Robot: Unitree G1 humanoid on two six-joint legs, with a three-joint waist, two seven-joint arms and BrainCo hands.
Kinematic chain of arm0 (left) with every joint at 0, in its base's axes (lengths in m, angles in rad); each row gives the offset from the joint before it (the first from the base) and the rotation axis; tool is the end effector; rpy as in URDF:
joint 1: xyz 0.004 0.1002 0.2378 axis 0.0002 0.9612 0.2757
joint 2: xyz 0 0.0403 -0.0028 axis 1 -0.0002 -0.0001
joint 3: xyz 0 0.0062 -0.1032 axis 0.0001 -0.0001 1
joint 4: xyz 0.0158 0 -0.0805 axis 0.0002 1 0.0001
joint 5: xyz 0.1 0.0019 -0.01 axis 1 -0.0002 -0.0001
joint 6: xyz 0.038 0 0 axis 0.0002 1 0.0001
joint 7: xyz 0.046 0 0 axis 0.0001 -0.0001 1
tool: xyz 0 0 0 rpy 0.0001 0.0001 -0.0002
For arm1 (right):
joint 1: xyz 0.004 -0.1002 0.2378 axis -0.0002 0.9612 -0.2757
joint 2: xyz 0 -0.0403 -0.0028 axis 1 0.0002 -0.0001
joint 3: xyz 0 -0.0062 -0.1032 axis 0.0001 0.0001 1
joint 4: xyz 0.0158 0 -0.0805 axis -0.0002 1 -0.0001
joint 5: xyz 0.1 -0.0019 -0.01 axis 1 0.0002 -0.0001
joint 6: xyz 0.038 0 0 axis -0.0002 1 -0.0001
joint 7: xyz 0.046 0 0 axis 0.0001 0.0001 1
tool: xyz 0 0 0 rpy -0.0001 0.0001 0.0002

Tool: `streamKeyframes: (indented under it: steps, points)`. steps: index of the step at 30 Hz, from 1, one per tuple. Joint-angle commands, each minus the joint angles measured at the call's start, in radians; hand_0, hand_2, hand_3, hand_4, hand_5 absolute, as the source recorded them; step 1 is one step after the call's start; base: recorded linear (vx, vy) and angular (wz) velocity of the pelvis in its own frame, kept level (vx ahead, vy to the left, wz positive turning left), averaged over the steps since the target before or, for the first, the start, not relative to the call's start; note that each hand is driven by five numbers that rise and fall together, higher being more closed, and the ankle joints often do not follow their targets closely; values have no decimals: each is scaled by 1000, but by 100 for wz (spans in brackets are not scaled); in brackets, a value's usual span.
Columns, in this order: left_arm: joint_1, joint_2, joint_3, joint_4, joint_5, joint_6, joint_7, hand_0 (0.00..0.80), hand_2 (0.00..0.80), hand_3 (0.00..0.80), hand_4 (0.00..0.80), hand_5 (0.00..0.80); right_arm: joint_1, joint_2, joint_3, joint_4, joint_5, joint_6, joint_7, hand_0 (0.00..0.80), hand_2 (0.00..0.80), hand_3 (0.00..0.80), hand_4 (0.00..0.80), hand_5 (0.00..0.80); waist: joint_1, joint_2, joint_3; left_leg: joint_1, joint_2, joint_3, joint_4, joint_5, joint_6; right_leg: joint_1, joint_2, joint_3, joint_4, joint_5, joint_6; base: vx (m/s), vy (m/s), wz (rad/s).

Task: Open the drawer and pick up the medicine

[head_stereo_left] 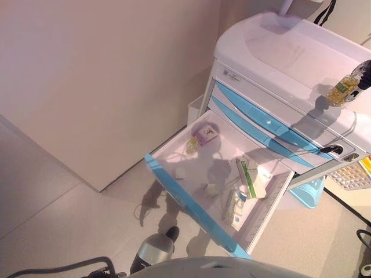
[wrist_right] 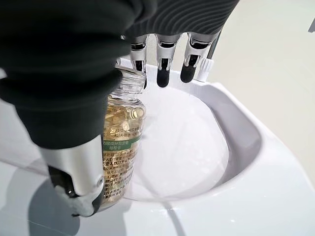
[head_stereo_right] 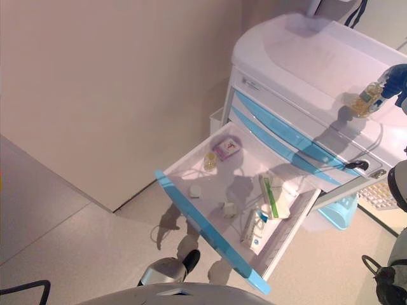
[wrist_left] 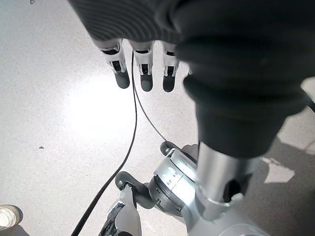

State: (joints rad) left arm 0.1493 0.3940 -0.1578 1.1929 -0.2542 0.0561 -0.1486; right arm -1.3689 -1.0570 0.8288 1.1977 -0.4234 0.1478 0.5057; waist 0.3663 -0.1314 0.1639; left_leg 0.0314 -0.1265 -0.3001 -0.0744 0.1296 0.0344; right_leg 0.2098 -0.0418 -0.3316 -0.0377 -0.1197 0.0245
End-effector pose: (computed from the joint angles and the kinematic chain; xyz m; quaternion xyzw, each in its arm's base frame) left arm 0.0194 0.2767 -0.1044 0.0478 0.6377 0.0718 0.7654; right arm 0.3069 -0.3553 0.2987 -0.6463 0.3151 -0.1050 0.6870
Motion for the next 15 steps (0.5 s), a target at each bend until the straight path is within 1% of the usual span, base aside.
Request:
streamKeyframes:
  steps: [1,8,15]
  points:
    - [64,55,3,-13,12,-15,-11,0,0,0,0,0,-75,-76,77,-35,-8,21,-45,0,0,0,0,0,14,-14,-25,54,10,51,41,-140,11,-95,-49,47,82,102,51,0,0,0]
    - [55,56,0,-11,33,-21,-17,0,0,0,0,0,-92,-89,91,-50,10,41,-39,0,0,0,0,0,-6,-14,-32,54,15,74,49,-149,12,-100,-52,62,86,104,53,-27,-16,-4]
    - [36,57,-18,-19,32,-21,-20,0,0,0,0,0,-107,-113,99,-65,53,28,-69,0,0,0,0,0,-42,-1,-44,57,21,108,45,-151,12,-111,-53,90,89,107,55,-50,-16,-8]
